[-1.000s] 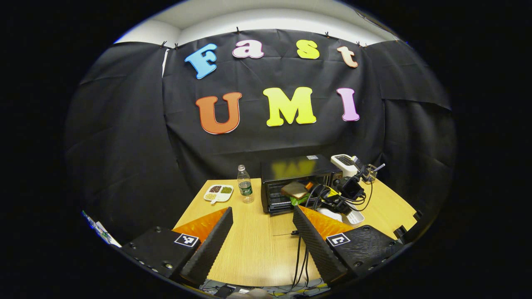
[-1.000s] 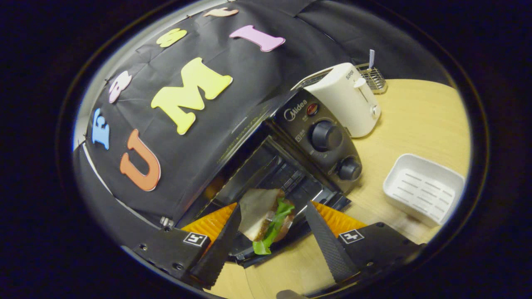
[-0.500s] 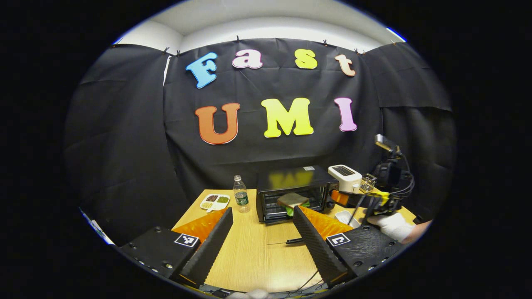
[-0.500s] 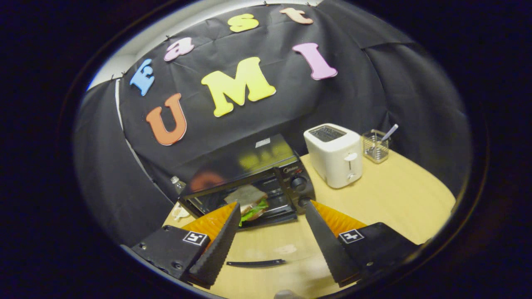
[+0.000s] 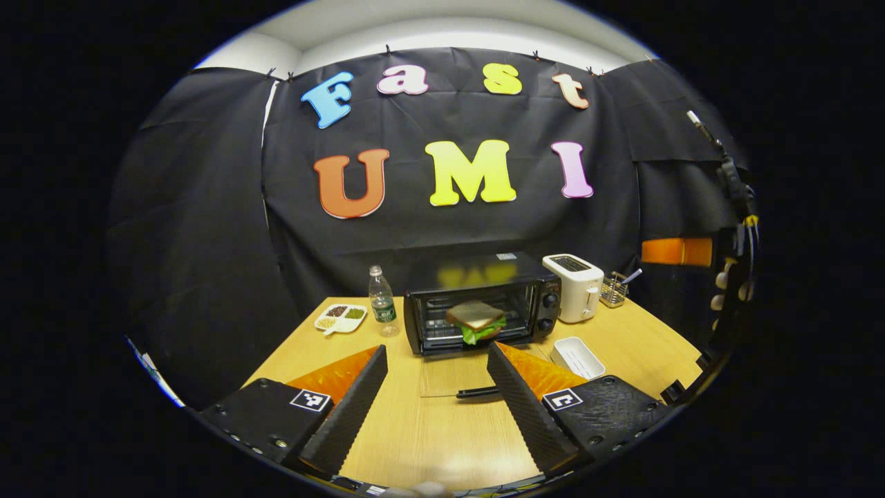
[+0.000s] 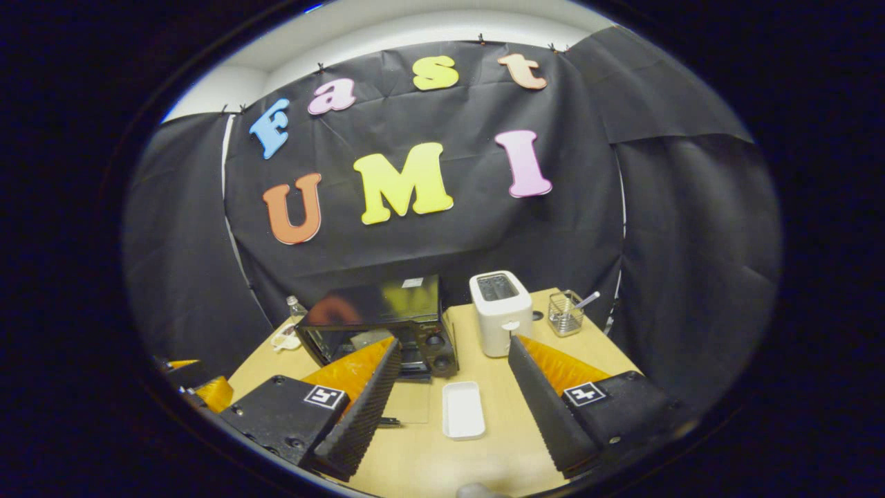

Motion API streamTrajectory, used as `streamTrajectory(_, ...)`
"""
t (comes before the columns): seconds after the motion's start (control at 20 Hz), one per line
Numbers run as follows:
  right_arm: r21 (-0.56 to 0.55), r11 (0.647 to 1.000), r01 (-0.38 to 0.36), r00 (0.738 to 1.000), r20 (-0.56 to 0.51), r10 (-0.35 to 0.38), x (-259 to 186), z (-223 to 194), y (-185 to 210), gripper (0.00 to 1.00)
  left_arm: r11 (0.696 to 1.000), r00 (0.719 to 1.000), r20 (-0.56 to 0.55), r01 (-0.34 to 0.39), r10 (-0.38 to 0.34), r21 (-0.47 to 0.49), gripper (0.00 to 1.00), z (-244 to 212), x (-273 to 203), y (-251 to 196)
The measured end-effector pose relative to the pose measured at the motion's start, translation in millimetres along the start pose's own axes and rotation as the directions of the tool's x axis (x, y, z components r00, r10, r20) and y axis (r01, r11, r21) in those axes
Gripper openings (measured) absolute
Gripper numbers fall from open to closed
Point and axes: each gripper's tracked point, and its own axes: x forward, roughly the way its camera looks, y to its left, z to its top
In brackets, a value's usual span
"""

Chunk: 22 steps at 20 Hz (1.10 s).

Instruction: Open the electric oven with the left hand, put the food in, and close the electric oven.

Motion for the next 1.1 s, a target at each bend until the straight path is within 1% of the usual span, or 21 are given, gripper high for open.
streamTrajectory(0.05,-0.014,1.000,0.002,1.000,-0.001,-0.002,-5.9,3.0,-5.3,1.00,1.000,1.000,-0.022,0.002,-0.002,-0.002,0.95,-13.1,5.5,-5.8)
streamTrajectory(0.1,-0.026,1.000,0.001,1.000,-0.001,-0.001,-11.1,7.3,-10.0,0.89,1.000,0.999,-0.051,0.006,-0.006,-0.011,0.96,-27.8,13.3,-13.3)
streamTrajectory(0.15,-0.051,0.999,-0.005,1.000,0.007,0.005,-16.0,12.4,-12.4,0.89,1.000,0.997,-0.075,0.007,-0.008,-0.017,0.96,-42.6,20.9,-20.1)
streamTrajectory(0.2,-0.080,0.997,-0.008,1.000,0.019,0.009,-21.6,20.0,-14.4,1.00,1.000,0.994,-0.105,0.004,-0.007,-0.025,0.96,-58.6,26.5,-24.4)
streamTrajectory(0.3,-0.140,0.990,-0.022,0.999,0.030,0.027,-31.0,28.5,-17.6,1.00,1.000,0.987,-0.159,0.007,-0.011,-0.028,0.96,-85.7,36.6,-36.8)
streamTrajectory(0.5,-0.179,0.983,-0.045,0.998,0.042,0.053,-44.2,42.0,-20.2,1.00,0.999,0.971,-0.237,0.018,-0.026,-0.035,0.96,-131.0,60.5,-61.3)
streamTrajectory(0.55,-0.181,0.982,-0.048,0.998,0.040,0.056,-46.9,42.5,-21.3,0.91,0.999,0.968,-0.251,0.015,-0.023,-0.033,0.96,-142.3,66.7,-65.1)
streamTrajectory(0.6,-0.184,0.982,-0.048,0.998,0.036,0.055,-50.2,43.3,-22.0,0.91,0.999,0.965,-0.263,0.014,-0.022,-0.030,0.96,-152.2,74.2,-69.5)
streamTrajectory(0.7,-0.208,0.977,-0.045,0.998,0.028,0.052,-53.2,44.2,-25.2,0.91,0.998,0.953,-0.301,0.019,-0.035,-0.056,0.96,-173.7,87.4,-81.2)
streamTrajectory(0.75,-0.225,0.973,-0.047,0.998,0.027,0.054,-54.5,45.1,-25.6,1.00,0.998,0.948,-0.315,0.020,-0.039,-0.065,0.96,-181.8,94.8,-85.9)
streamTrajectory(0.9,-0.248,0.968,-0.041,0.999,0.020,0.048,-56.2,48.3,-30.2,1.00,0.996,0.932,-0.359,0.015,-0.046,-0.088,0.96,-201.8,115.4,-94.0)
streamTrajectory(0.95,-0.251,0.967,-0.036,0.999,0.019,0.042,-56.5,48.5,-33.3,0.91,0.996,0.932,-0.361,0.012,-0.042,-0.086,0.96,-203.1,121.9,-94.7)
streamTrajectory(1.0,-0.255,0.966,-0.031,0.999,0.017,0.037,-56.7,49.3,-35.9,1.00,0.996,0.932,-0.360,0.017,-0.046,-0.083,0.96,-203.3,129.5,-96.7)
streamTrajectory(1.05,-0.257,0.966,-0.030,0.999,0.014,0.034,-55.3,48.8,-37.6,1.00,0.997,0.931,-0.361,0.016,-0.043,-0.078,0.96,-206.3,135.3,-99.1)
streamTrajectory(1.1,-0.258,0.966,-0.027,1.000,0.007,0.030,-54.7,49.1,-39.2,0.91,0.997,0.926,-0.375,0.023,-0.051,-0.079,0.89,-210.9,140.6,-102.4)
